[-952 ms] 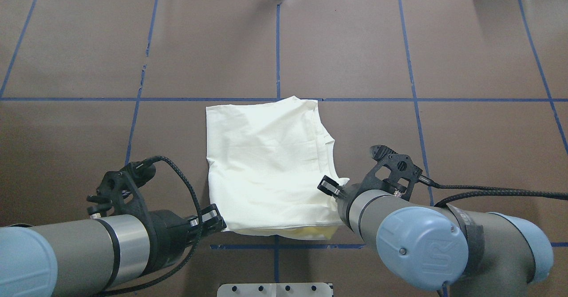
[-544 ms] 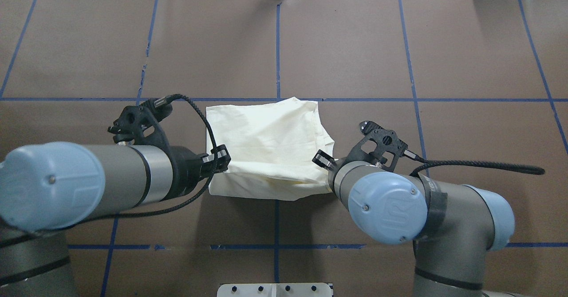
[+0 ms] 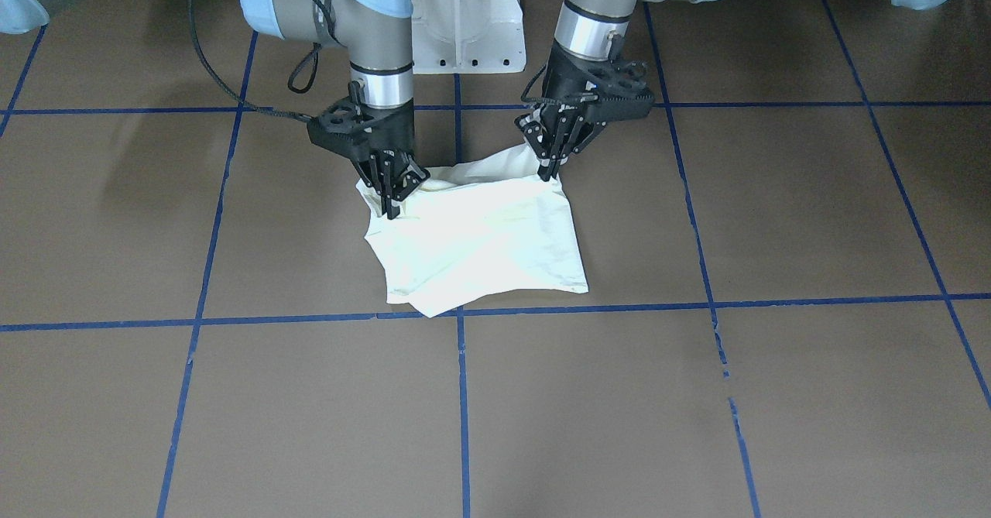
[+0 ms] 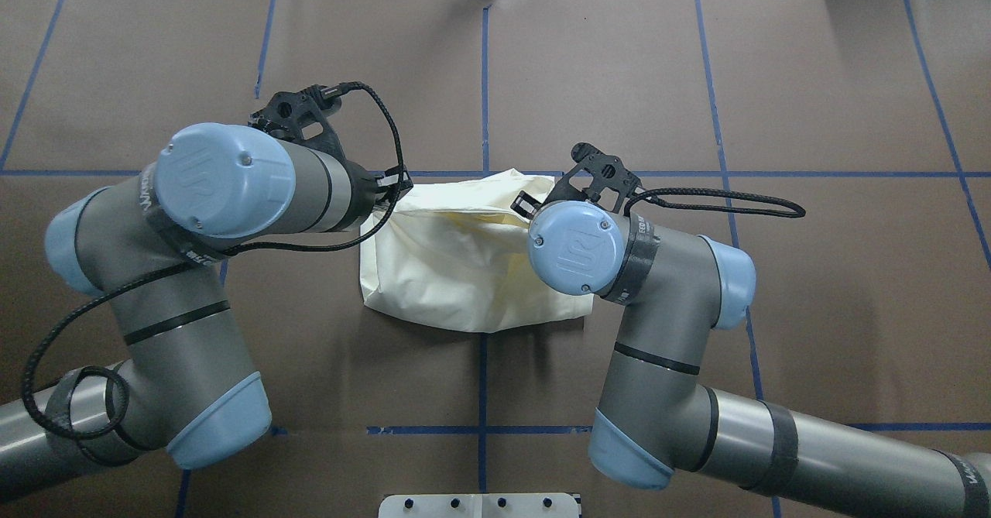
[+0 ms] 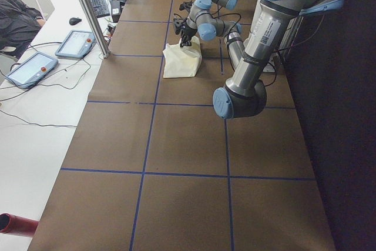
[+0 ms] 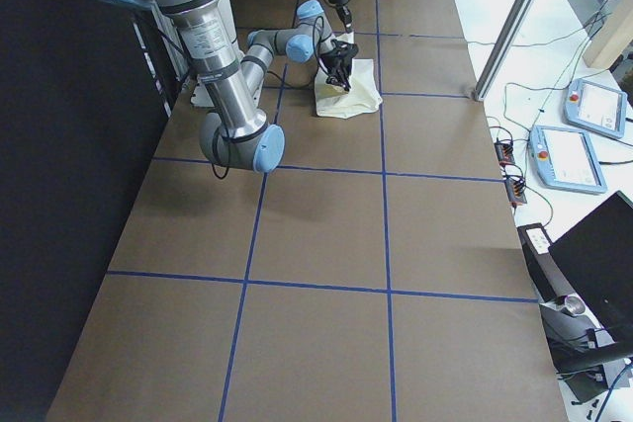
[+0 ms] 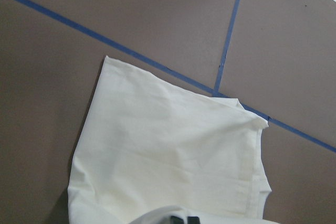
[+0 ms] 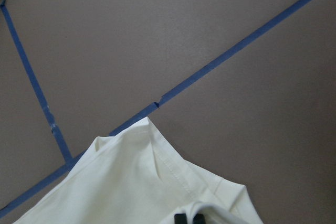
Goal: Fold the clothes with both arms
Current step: 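Lift the near edge with both grippers and fold it away from the robot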
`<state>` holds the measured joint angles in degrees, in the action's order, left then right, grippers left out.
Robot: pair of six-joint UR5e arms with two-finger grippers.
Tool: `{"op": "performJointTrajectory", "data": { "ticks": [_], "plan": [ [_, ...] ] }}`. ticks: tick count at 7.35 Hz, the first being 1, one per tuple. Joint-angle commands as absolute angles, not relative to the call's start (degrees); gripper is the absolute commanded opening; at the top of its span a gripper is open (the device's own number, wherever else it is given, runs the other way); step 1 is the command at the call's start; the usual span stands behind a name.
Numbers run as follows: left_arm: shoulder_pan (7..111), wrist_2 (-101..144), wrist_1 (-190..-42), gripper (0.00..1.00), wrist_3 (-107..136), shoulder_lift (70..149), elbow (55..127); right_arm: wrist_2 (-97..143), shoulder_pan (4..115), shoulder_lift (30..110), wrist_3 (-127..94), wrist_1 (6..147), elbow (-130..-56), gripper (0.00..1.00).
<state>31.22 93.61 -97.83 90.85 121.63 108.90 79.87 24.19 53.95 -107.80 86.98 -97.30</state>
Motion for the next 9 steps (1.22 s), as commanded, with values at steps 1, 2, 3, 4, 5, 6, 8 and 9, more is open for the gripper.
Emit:
{"op": "performJointTrajectory", "data": {
  "ticks": [1,2,3,4,5,6,8,9],
  "plan": [
    [31.4,93.4,-103.3,0.0,90.3,121.8,102.8,79.9,25.0,52.6,-106.4,82.0,-90.1,0.0],
    [31.6,93.3,-103.4,0.0,89.1,121.8,102.5,80.0,25.1,52.5,-105.3,81.9,-89.7,0.0],
    [31.8,93.3,-103.4,0.0,88.6,121.8,102.4,80.1,25.3,52.5,-104.6,82.0,-89.6,0.0],
    [31.8,93.3,-103.5,0.59,88.1,121.6,102.4,79.5,25.2,52.2,-98.8,81.9,-89.0,0.99],
    [31.8,93.4,-103.6,1.0,85.5,121.5,102.8,80.0,25.7,52.1,-97.3,81.7,-89.3,1.0],
    [32.2,93.9,-104.5,1.0,81.1,121.3,103.5,81.0,26.7,51.2,-93.3,82.2,-91.0,1.0],
    [35.5,98.1,-105.0,1.0,74.0,121.1,103.6,84.9,27.2,51.2,-85.5,82.6,-97.1,1.0],
    [35.7,98.7,-105.7,1.0,73.5,121.0,103.8,84.6,26.5,51.0,-85.1,82.5,-97.5,1.0]
  ]
}}
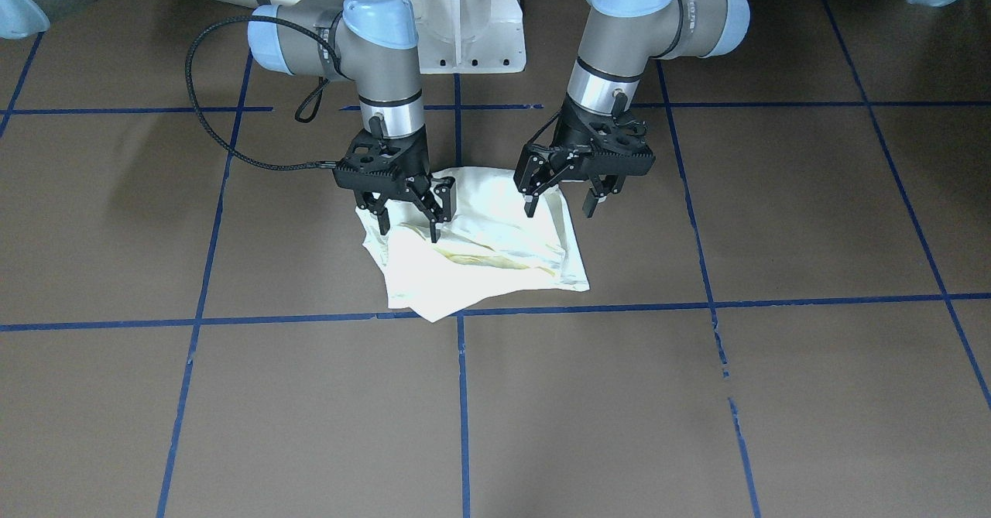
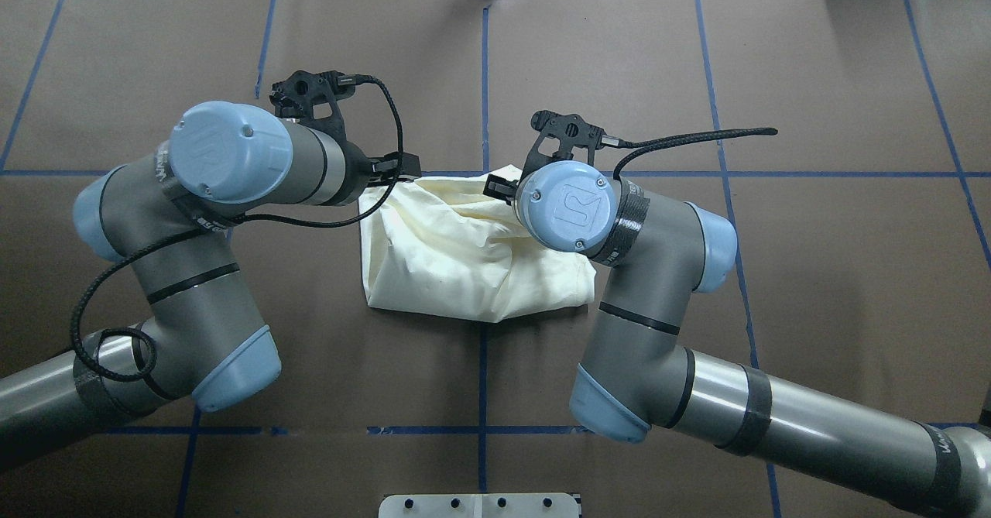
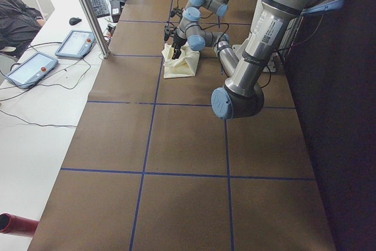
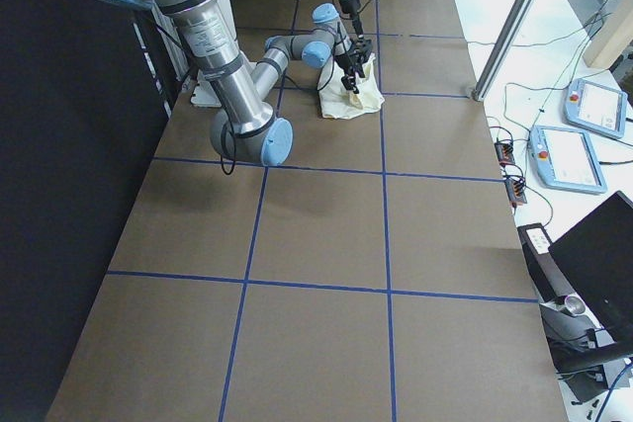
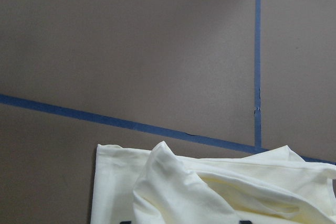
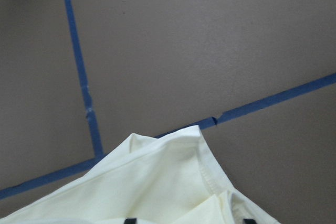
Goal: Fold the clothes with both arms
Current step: 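Lift the near edge with both grippers and fold it away from the robot, then release the shirt, raising the right gripper while the left moves to the shirt side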
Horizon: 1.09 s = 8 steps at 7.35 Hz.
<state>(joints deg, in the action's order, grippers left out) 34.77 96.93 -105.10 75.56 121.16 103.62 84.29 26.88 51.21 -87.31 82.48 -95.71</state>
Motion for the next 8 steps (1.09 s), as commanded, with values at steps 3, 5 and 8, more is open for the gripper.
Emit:
{"op": "performJointTrajectory", "data": {
  "ticks": [3,5,8],
  "plan": [
    [35.7,98.7,-105.8,1.0,73.6,120.9,103.8,75.1,20.6,51.1,-77.8,82.1,-92.6,1.0],
    [35.7,98.7,-105.8,1.0,73.7,120.9,103.8,75.0,21.2,51.2,-76.1,82.0,-90.5,1.0],
    [35.7,98.7,-105.8,1.0,73.9,120.9,104.2,75.1,24.1,50.1,-75.5,81.9,-85.3,0.96]
  ]
}}
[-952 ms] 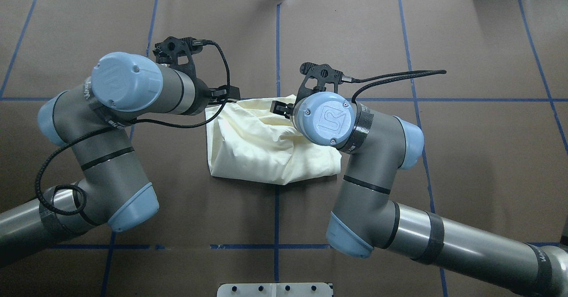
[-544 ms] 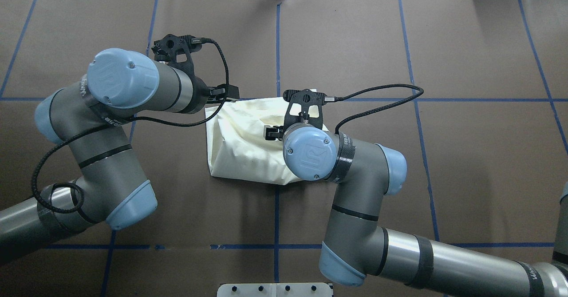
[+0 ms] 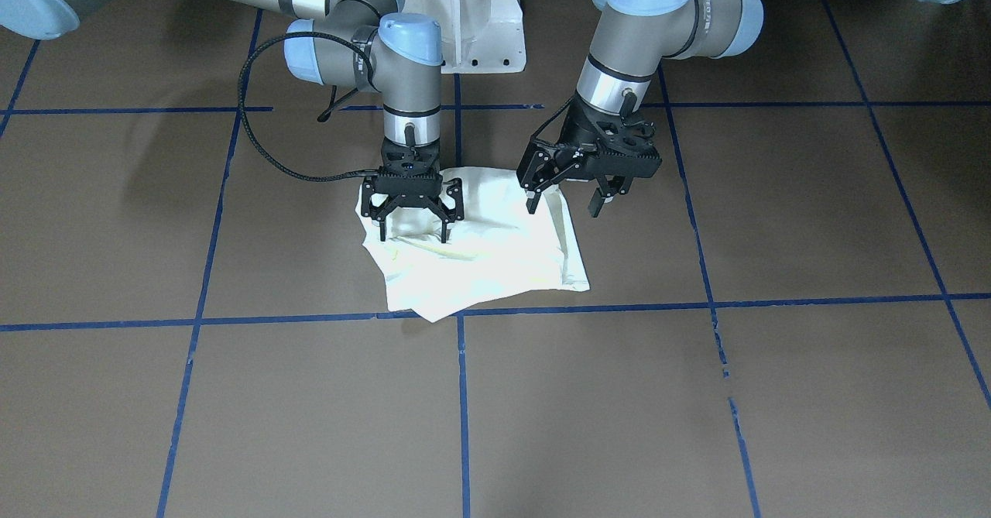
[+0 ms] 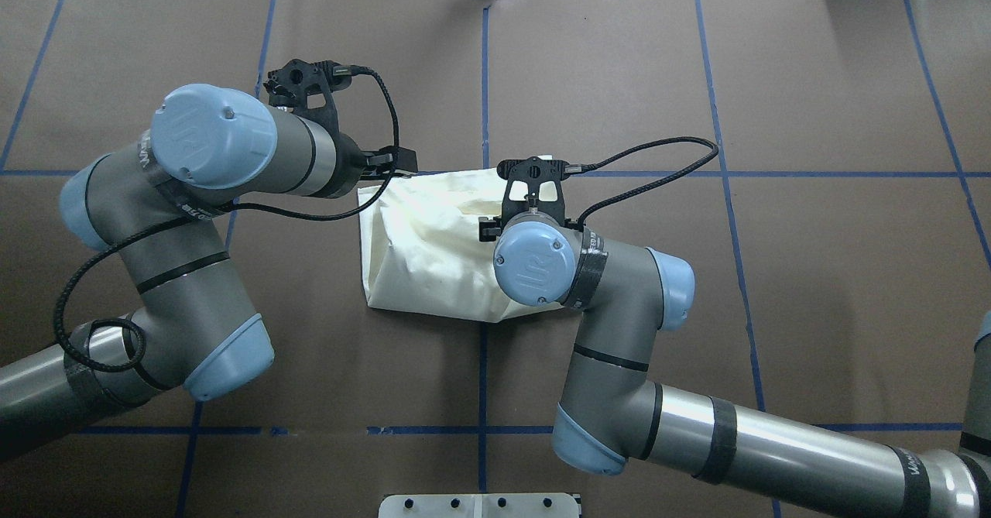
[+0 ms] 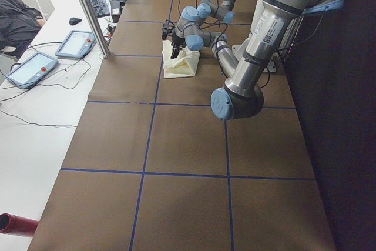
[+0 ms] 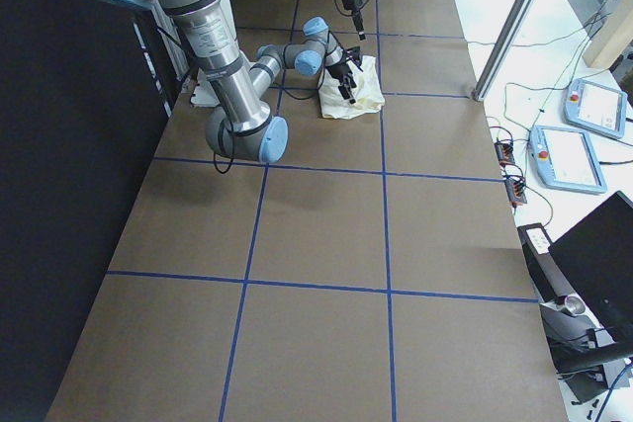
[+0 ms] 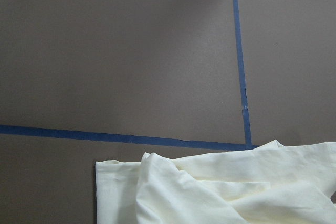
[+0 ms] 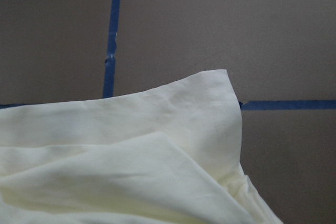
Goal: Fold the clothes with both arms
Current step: 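Release the shirt, raising the right gripper while the left moves to the shirt side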
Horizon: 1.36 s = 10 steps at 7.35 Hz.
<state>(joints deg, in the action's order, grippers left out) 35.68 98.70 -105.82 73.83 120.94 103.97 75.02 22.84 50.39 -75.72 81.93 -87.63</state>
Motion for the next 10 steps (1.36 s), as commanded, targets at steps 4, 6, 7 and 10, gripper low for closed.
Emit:
{"op": "performJointTrajectory", "data": {
  "ticks": [4,6,7,10],
  "plan": [
    [35.4,98.8,-105.9,1.0,73.8,120.8,104.3,82.2,30.9,48.6,-72.9,77.1,-81.1,0.7],
    [34.8,98.9,-118.2,1.0,72.9,116.9,103.1,94.9,38.0,47.3,-72.3,76.6,-82.3,0.59],
    [34.0,99.1,-128.6,1.0,68.4,113.9,102.1,99.2,40.7,47.5,-69.4,76.6,-83.9,0.65],
    [33.7,108.2,-132.6,1.0,45.2,112.0,101.3,101.6,43.0,49.4,-62.6,76.6,-86.0,1.0]
  ]
}}
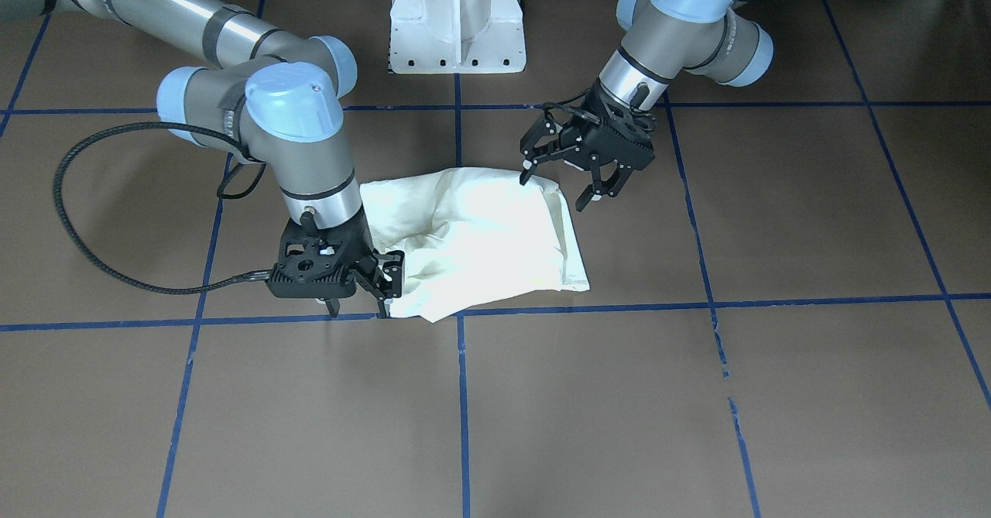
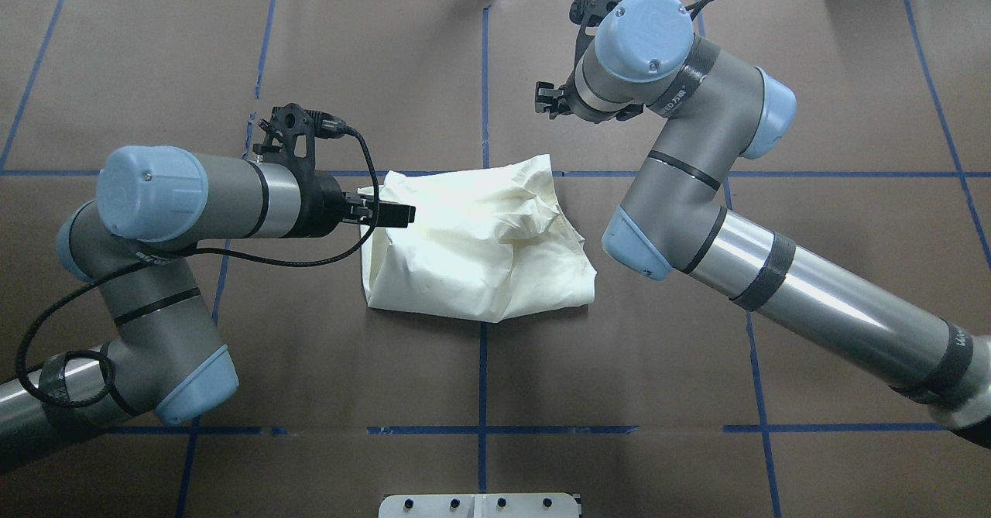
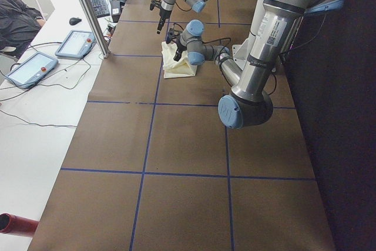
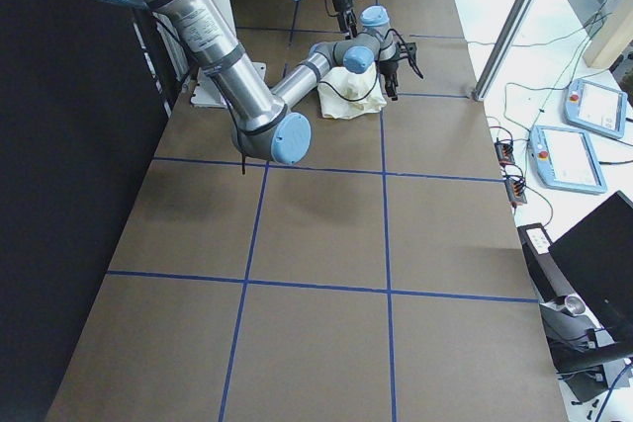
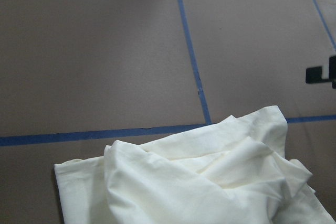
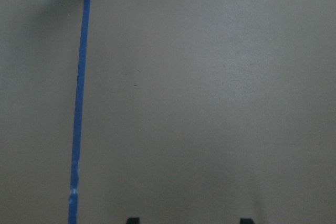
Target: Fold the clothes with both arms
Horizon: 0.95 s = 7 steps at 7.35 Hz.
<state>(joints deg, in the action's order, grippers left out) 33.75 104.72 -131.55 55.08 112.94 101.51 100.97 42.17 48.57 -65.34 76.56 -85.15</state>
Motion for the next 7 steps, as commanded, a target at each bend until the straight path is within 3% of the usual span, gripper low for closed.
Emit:
{"op": "performJointTrajectory", "data": {
  "ticks": [1,4,7],
  "plan": [
    [33.7,108.5,-132.7,1.0,40.4,111.9,100.6,101.9,43.3,50.1,-61.9,76.6,-86.7,1.0],
    [33.5,108.5,-155.8,1.0,38.4,110.5,87.3,102.0,43.3,50.4,-61.8,76.5,-87.0,1.0],
    [33.5,111.0,-159.3,0.91,43.0,110.7,86.7,102.0,43.3,51.3,-61.9,76.5,-88.0,1.0]
  ]
}}
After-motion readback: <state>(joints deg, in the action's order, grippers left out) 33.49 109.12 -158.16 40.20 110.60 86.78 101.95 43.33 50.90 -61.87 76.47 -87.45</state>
